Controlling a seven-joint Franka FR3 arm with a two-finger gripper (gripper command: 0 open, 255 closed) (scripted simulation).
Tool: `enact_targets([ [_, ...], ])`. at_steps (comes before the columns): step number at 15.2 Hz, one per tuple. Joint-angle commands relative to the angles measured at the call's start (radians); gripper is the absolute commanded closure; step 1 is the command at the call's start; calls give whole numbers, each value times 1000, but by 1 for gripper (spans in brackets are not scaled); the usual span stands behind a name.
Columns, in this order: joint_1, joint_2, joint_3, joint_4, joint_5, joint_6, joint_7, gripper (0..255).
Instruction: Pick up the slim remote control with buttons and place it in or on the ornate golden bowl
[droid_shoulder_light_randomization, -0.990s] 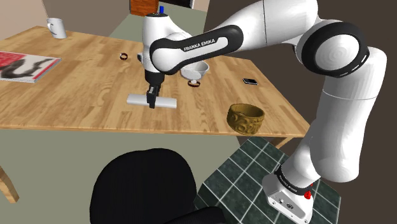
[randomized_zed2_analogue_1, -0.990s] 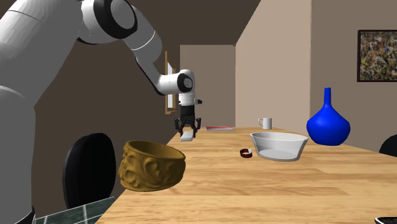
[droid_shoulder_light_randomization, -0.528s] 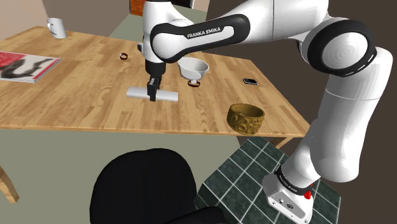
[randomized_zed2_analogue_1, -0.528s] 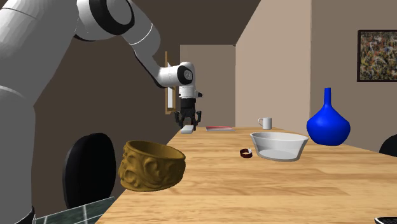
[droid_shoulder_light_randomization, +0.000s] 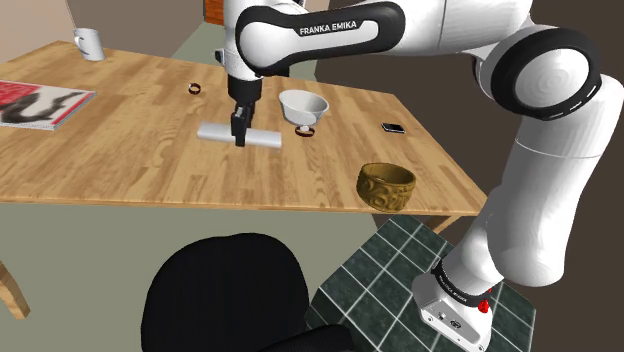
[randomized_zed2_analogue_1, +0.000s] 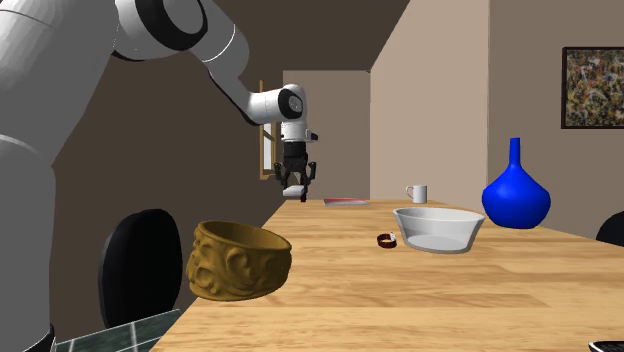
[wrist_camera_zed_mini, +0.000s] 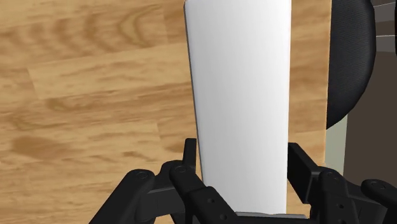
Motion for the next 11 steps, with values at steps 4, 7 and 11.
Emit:
enact_targets([
  [4,0,-11,1,54,3,-64,-3,255],
  [7,1,-14,2,89,4,-103,-5,255],
  [11,-8,-60,1,59,11,-117,-16,255],
])
